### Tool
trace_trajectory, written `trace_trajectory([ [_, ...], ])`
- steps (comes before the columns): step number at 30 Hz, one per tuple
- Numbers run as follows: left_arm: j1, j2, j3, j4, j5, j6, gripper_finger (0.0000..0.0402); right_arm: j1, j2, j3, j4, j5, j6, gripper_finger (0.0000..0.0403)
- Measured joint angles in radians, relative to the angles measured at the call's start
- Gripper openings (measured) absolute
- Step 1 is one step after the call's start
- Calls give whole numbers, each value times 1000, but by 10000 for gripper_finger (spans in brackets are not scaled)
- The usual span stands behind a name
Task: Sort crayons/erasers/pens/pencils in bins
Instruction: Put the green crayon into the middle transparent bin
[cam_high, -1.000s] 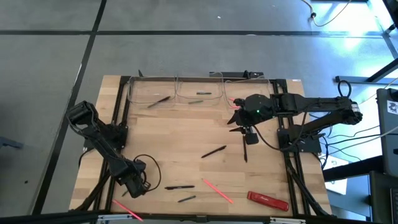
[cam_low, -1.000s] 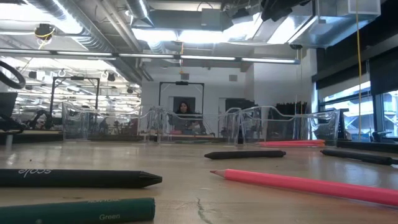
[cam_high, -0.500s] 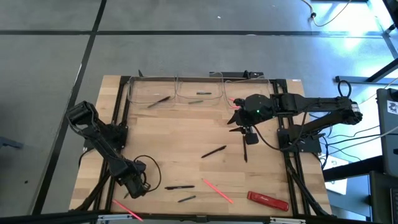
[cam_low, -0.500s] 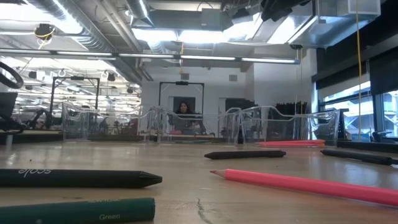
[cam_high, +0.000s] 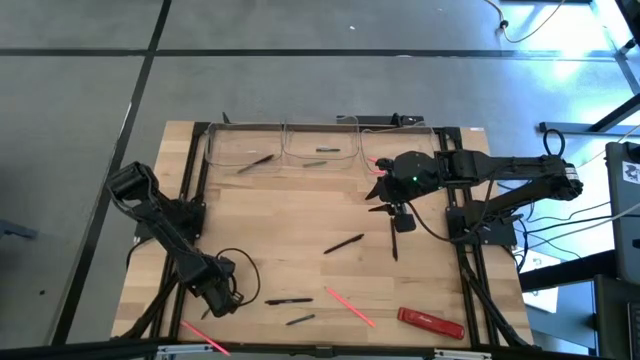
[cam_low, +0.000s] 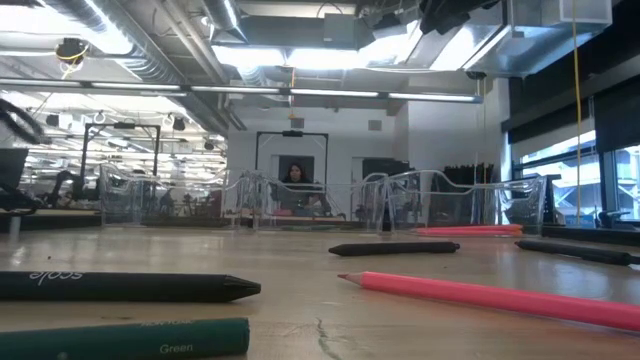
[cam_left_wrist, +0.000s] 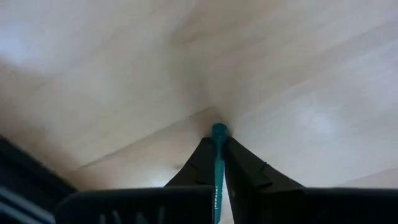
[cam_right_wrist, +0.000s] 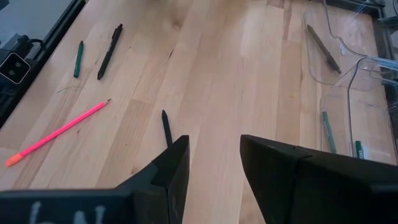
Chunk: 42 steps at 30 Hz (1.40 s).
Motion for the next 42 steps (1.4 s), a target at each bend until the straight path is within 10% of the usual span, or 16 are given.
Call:
trace_trajectory([
  [21,236,-218,3,-2,-351,339,5,0,0,0,0,0,2,145],
  [42,1096,-364,98,281,-346,1679,6,-3,0,0,15,21,60,145],
])
